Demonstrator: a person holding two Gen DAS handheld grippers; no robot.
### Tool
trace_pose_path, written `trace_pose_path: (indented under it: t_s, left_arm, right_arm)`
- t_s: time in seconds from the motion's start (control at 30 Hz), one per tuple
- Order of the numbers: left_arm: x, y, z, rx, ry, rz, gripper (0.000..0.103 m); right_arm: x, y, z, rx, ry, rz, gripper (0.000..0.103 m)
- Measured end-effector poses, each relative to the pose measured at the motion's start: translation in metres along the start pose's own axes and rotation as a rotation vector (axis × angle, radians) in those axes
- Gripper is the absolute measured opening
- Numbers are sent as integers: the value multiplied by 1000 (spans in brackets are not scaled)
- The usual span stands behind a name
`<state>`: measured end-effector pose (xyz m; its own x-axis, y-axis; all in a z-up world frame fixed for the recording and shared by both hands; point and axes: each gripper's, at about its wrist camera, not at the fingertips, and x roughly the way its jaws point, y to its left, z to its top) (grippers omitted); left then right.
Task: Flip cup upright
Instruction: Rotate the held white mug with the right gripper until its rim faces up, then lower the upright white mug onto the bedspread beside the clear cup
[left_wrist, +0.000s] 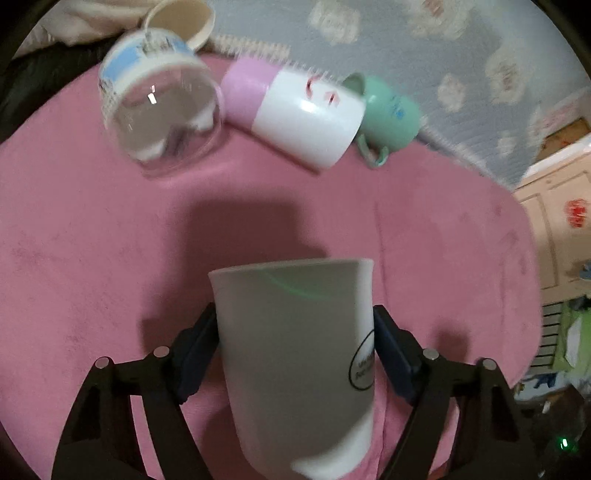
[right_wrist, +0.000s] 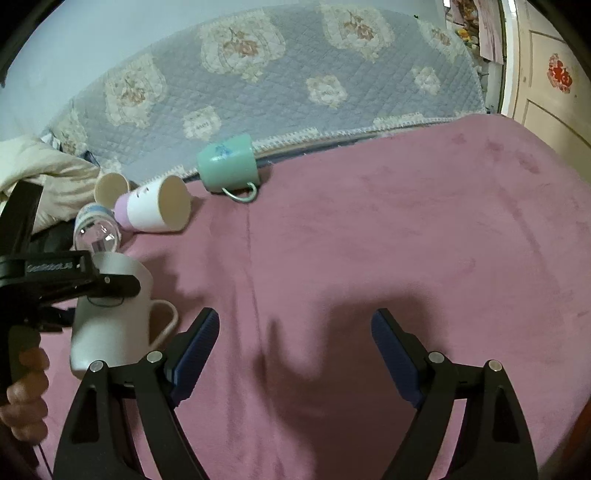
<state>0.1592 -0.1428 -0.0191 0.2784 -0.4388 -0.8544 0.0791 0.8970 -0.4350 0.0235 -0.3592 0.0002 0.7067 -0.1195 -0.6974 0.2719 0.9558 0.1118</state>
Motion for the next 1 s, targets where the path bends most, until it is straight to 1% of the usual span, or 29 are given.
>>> trace_pose_path:
  t_s: [0.03, 0.1, 0.13, 0.2, 0.23, 0.3, 0.33, 0.4, 0.43, 0.5, 0.57, 0.63, 0.7, 0.73, 0.77, 0.9, 0.97, 1.0]
  left_arm:
    - [-14, 1, -3, 29, -60, -7, 78]
    - [-45, 0, -13, 102, -184, 20, 77]
    - [-62, -1, -20, 139, -250, 54, 77]
    - [-87, -3, -34, 212, -364, 138, 77]
    - [-99, -6, -43, 262, -434, 195, 77]
    - [-114, -6, -57, 336, -551, 288, 77]
    - [-121, -3, -64, 355, -600, 317, 77]
    - [-127, 13, -66, 356, -639, 322, 77]
    - [-126, 22, -65, 351, -645, 320, 77]
    - [-121, 40, -63, 347, -645, 334, 77]
    - [-115, 56, -63, 337, -641, 353, 77]
    - [-109, 70, -62, 308, -611, 354, 77]
    - [-107, 77, -59, 295, -605, 345, 77]
    - [-104, 76, -60, 297, -603, 346, 77]
    - [-102, 76, -61, 302, -605, 348, 77]
    - [-93, 82, -58, 335, -625, 345, 77]
    - [-86, 86, -66, 379, -683, 346, 79]
    - [-82, 90, -69, 382, -693, 340, 82]
  right_arm:
    - [-2, 4, -2, -3, -30, 1, 86]
    - [-6, 8, -5, 5, -83, 2, 86]
    - [-10, 9, -8, 22, -127, 4, 86]
    - [-15, 13, -10, 46, -180, -12, 86]
    - [-20, 19, -12, 43, -231, -9, 87]
    - [-26, 30, -14, 8, -278, -8, 89]
    - [-29, 39, -15, -29, -301, -11, 93]
    - [-32, 56, -17, -93, -337, -22, 102]
    - [-35, 67, -19, -128, -369, -27, 103]
    - [-37, 78, -21, -151, -406, -18, 103]
    - [-39, 88, -25, -146, -436, 12, 103]
    - [-37, 97, -29, -140, -451, 47, 103]
    - [-36, 107, -34, -158, -488, 43, 103]
    - [-37, 113, -38, -169, -525, 29, 103]
    - [-37, 117, -41, -181, -543, 24, 103]
    - [-29, 126, -46, -218, -540, 15, 103]
    - [-24, 124, -46, -212, -526, 24, 103]
    - [-24, 121, -46, -200, -523, 30, 103]
